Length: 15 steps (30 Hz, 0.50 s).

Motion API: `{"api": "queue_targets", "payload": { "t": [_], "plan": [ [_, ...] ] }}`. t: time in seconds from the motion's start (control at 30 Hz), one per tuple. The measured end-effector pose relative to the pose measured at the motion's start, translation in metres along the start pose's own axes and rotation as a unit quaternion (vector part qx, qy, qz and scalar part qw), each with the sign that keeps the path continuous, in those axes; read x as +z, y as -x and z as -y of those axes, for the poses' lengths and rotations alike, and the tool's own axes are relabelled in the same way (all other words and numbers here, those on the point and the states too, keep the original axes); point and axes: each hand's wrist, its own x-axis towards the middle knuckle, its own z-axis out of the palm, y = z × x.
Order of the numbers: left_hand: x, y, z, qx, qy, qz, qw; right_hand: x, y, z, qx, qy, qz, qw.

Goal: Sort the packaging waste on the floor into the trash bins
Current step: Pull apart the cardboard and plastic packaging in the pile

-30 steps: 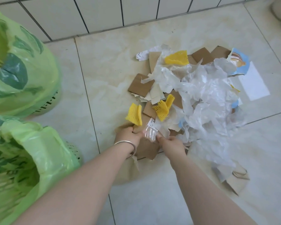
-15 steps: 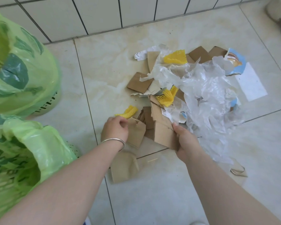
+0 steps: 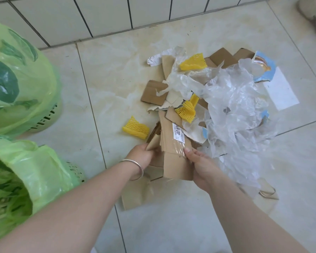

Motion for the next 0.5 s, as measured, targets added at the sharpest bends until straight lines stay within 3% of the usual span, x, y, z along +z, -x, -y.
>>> {"api": "queue_targets", "payload": {
  "t": [0.07, 0.17, 0.33, 0.5],
  "plan": [
    [-0.001, 0.004, -0.005, -0.058, 0.11, 0.046, 0.991, 0.0, -0.001, -0.002, -0.015, 0.041, -0.027, 0.999],
    [-0.005, 0.005, -0.006, -0.127, 0.238, 0.039, 0.962, 0.002, 0.0, -0.005, -0.022, 0.126, -0.076, 0.989],
    [-0.009, 0.013, -0.006, -0.068, 0.172, 0.033, 0.982, 0.02, 0.008, -0.011, -0.041, 0.169, -0.061, 0.983],
    [-0.035, 0.016, -0.007, -0.027, 0.143, -0.095, 0.985, 0.05, 0.017, -0.013, -0.1, 0.231, -0.028, 0.968]
  ]
}}
